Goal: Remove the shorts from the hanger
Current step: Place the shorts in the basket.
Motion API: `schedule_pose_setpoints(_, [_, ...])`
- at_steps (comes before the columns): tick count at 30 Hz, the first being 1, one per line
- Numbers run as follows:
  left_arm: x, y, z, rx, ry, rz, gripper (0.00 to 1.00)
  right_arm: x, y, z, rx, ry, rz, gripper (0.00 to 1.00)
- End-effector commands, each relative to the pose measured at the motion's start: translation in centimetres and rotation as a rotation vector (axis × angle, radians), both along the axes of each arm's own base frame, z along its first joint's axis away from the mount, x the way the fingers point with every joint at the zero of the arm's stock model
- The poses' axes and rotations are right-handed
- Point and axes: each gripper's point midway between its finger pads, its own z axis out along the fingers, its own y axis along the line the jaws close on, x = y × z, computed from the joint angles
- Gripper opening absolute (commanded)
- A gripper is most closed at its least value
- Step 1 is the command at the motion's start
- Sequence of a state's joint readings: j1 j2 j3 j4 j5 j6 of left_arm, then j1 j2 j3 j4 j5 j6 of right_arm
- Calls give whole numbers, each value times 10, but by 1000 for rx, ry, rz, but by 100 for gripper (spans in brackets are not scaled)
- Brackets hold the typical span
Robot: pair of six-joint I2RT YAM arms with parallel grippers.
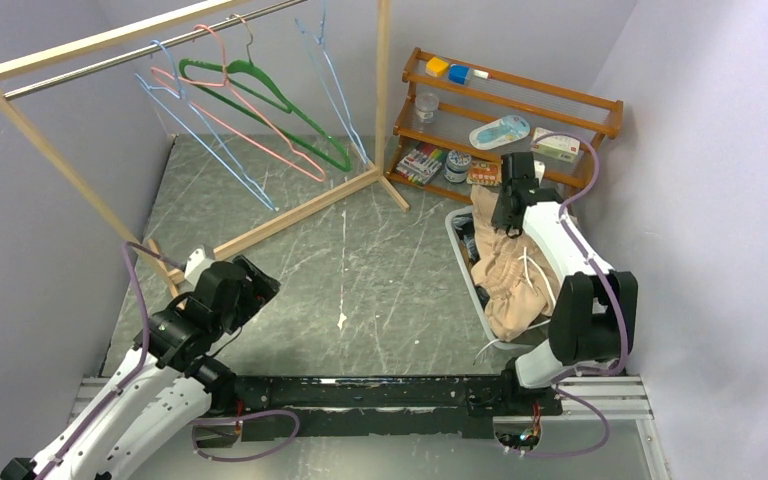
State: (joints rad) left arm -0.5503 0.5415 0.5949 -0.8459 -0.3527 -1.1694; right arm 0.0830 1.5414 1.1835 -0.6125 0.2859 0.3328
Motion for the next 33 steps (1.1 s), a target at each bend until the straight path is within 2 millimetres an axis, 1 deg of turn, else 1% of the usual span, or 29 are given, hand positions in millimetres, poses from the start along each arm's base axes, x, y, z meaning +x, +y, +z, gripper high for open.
schedule_pose_setpoints(1, [7, -8, 6, -13, -19, -30, 96, -21, 6, 12, 40, -9, 38, 6])
schedule_pose_setpoints(2, [7, -8, 6, -11, -17, -34, 96, -25, 5, 18, 41, -27, 33, 0])
schedule_pose_setpoints(6, [5, -7, 4, -2, -6, -34, 96, -43, 2, 37, 38, -50, 22, 0])
schedule_pose_setpoints(9, [4, -7, 3, -11, -10, -33, 96, -63, 1, 41, 40, -25, 26, 0])
schedule_pose_setpoints(11, [3, -6, 3, -17, -15, -28, 96, -75, 0, 38, 40, -6, 18, 0])
schedule_pose_setpoints(14, [3, -6, 3, -29, -26, -23, 96, -88, 3, 19, 55, 50, 26, 0])
schedule_pose_setpoints(15, [3, -7, 3, -33, -30, -25, 96, -90, 1, 13, 50, 89, 3, 0])
schedule_pose_setpoints(17, [4, -8, 4, -30, -32, -33, 96, -91, 8, -7, 75, 169, 37, 2])
schedule_pose_setpoints(20, [5, -6, 6, -10, -25, -34, 96, -92, 10, -38, 74, 328, 53, 5])
schedule_pose_setpoints(22, [6, -5, 10, 4, -25, -33, 96, -86, 9, -44, 65, 350, 35, 8])
schedule_pose_setpoints(23, [6, -3, 10, 13, -24, -31, 95, -81, 9, -43, 64, 347, 27, 10])
schedule_pose_setpoints(24, [6, -2, 11, 19, -26, -29, 96, -77, 9, -41, 55, 333, 12, 15])
schedule_pose_setpoints(26, [8, -2, 15, 27, -37, -33, 96, -73, 4, -33, 17, 296, -28, 36])
schedule_pose_setpoints(27, [8, -1, 18, 32, -42, -33, 96, -71, 3, -25, 6, 268, -31, 41])
schedule_pose_setpoints(28, [8, 0, 21, 35, -45, -31, 96, -69, 2, -17, 0, 236, -36, 46])
schedule_pose_setpoints(30, [8, 3, 27, 50, -54, -27, 97, -63, 4, 7, 16, 146, -22, 53])
schedule_pose_setpoints(32, [7, 8, 32, 75, -58, -20, 98, -56, 8, 35, 38, 29, -1, 60])
schedule_pose_setpoints(33, [8, 11, 37, 85, -63, -11, 98, -53, 10, 50, 52, -26, 12, 62])
